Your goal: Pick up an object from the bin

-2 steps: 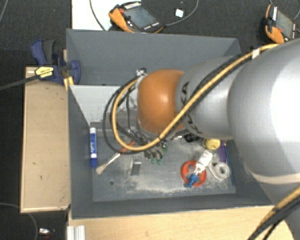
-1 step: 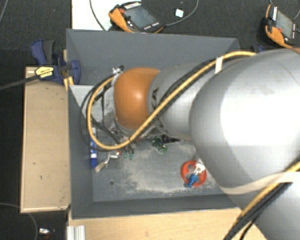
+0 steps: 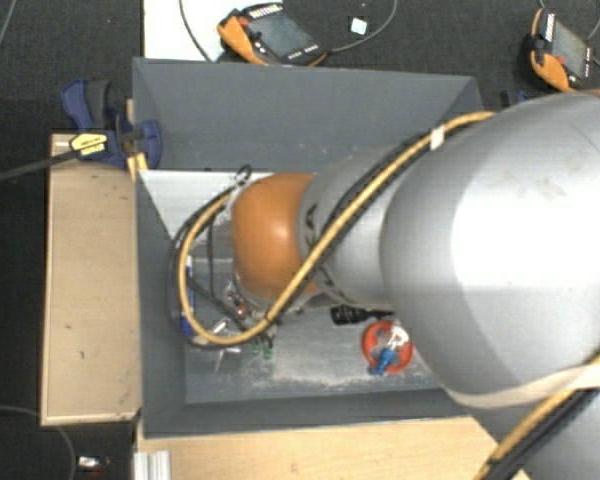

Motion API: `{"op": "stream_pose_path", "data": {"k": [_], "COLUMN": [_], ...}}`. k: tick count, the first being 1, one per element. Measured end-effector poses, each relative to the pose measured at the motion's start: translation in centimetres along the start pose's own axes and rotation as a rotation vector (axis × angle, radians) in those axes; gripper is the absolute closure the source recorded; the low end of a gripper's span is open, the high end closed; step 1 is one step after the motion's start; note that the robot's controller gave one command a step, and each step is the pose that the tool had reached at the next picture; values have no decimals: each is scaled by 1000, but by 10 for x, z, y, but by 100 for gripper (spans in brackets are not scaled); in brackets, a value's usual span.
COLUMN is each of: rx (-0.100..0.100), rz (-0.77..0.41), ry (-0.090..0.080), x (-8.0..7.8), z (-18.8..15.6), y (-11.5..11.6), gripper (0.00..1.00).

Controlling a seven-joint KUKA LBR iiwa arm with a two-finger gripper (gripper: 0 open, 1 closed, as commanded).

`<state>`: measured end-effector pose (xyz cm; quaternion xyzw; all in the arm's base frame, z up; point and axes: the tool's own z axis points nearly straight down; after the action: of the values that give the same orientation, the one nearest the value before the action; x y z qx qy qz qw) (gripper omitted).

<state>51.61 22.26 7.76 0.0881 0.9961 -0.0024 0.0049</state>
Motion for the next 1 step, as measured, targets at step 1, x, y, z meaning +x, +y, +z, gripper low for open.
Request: {"op": "stream_pose_path", "data": {"k": [1], "rx": [-4], "rz": [-11], "ry": [-3], "x": [-19], "z": [2], "y": [7], "gripper": [0]}}
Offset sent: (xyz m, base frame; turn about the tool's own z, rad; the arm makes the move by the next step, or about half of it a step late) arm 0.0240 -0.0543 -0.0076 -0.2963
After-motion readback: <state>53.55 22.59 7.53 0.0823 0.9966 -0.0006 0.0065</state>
